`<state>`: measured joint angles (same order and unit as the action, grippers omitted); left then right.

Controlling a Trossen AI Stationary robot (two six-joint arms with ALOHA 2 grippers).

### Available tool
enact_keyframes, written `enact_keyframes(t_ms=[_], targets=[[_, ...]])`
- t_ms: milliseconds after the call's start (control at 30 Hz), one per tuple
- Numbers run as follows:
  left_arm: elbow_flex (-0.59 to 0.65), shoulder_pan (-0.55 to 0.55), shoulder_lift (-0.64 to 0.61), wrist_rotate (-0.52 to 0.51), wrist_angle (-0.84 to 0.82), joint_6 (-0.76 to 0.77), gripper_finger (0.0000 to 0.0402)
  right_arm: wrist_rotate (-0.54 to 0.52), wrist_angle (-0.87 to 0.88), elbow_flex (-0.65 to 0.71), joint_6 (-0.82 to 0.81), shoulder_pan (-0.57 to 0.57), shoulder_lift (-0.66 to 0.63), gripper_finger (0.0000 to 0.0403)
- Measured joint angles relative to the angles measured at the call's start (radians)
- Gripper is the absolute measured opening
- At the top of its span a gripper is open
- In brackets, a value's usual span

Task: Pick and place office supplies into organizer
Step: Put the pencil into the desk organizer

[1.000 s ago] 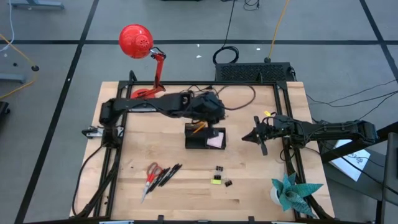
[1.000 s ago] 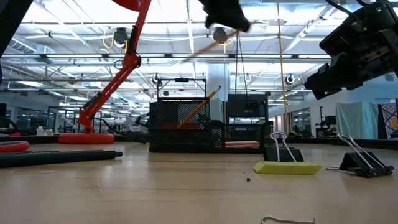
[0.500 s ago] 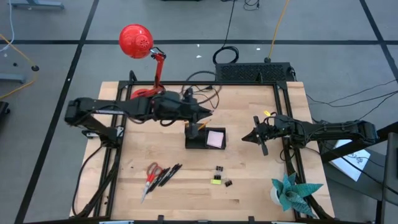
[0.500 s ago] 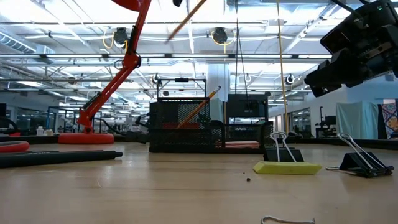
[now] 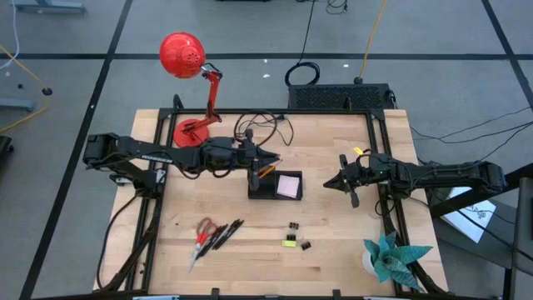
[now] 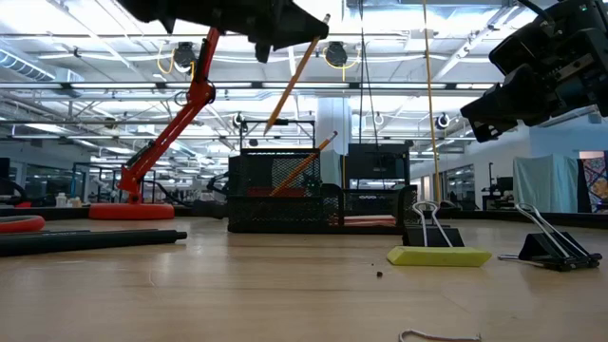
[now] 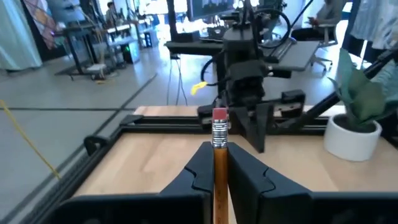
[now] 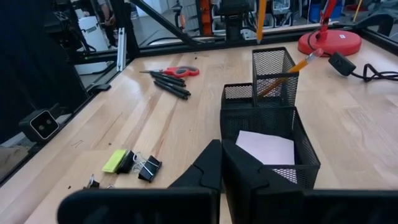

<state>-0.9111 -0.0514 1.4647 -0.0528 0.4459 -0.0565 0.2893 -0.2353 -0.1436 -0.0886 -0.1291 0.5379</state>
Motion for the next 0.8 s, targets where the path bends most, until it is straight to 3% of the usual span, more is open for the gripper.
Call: enact_keyframes(t_ms=[567, 800], targets=[[0.26, -0.05, 0.0, 0.001, 0.296, 0.006, 0.0029, 0.0, 0.001, 0.0, -0.001, 0.0, 0.0, 0.0004], [0.286, -0.049, 0.029, 0.0, 0.338, -0.01, 0.0028, -0.002, 0.0, 0.0, 0.002, 0.0, 0.0, 0.0004]])
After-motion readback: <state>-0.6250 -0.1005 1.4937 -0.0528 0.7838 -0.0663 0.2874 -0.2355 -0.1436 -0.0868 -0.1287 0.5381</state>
